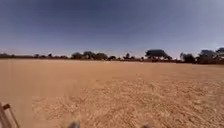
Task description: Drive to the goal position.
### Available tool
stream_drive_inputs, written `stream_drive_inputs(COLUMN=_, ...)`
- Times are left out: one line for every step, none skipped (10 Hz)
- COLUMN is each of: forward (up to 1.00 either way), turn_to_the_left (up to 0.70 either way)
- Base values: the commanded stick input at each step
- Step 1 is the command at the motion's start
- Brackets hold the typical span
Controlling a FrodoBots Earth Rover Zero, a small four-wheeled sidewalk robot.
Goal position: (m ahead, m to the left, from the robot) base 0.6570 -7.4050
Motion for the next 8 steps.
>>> stream_drive_inputs(forward=0.45, turn_to_the_left=0.00)
stream_drive_inputs(forward=0.45, turn_to_the_left=0.00)
stream_drive_inputs(forward=0.45, turn_to_the_left=0.00)
stream_drive_inputs(forward=0.45, turn_to_the_left=0.00)
stream_drive_inputs(forward=0.45, turn_to_the_left=0.00)
stream_drive_inputs(forward=0.45, turn_to_the_left=0.00)
stream_drive_inputs(forward=0.45, turn_to_the_left=0.00)
stream_drive_inputs(forward=0.45, turn_to_the_left=0.00)
